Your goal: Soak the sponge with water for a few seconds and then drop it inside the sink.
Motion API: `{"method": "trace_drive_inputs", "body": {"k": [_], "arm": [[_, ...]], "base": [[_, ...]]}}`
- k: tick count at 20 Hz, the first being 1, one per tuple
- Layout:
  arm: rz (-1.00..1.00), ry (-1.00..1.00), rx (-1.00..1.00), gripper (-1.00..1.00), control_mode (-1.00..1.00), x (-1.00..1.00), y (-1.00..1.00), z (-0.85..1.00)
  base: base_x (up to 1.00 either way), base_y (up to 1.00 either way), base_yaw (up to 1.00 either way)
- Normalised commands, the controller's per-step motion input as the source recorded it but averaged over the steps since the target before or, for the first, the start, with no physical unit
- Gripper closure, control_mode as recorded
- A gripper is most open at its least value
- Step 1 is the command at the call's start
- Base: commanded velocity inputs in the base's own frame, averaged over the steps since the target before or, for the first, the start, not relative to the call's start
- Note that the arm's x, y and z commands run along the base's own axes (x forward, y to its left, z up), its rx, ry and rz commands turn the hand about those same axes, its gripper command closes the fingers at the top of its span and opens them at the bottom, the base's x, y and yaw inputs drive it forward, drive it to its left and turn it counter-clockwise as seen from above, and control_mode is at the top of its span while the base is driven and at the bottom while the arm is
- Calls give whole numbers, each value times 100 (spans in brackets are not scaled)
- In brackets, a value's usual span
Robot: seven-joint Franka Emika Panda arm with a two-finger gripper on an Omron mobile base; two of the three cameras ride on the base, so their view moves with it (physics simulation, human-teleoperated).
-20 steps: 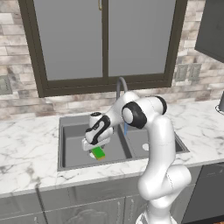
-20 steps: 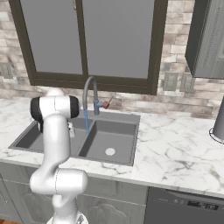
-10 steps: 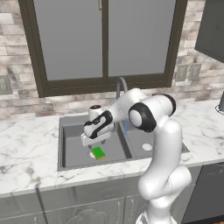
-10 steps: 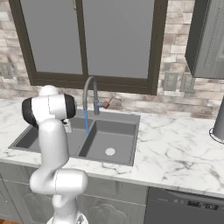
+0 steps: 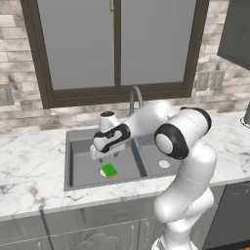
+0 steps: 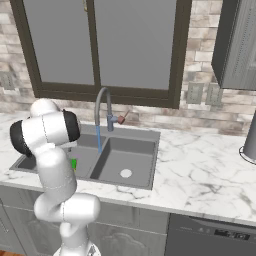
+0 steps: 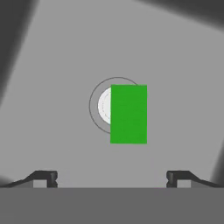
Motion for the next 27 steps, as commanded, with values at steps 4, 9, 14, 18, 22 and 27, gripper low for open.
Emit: {"method": "trace_drive_inputs", "body": {"k": [4,9,14,18,22,27], "arm": [[0,-4,0,-100,-100,-33,0,55],[0,-4,0,-100,-100,-29,0,50],[0,-5,0,-100,-100,-42,0,45],[0,-7,0,-100,-100,-52,0,42],[0,-7,0,-100,-100,-52,0,39],[0,-6,0,-100,-100,-49,0,36]], "base": [[0,0,0],[0,0,0],[0,0,0],[0,0,0],[0,0,0],[0,0,0]]}}
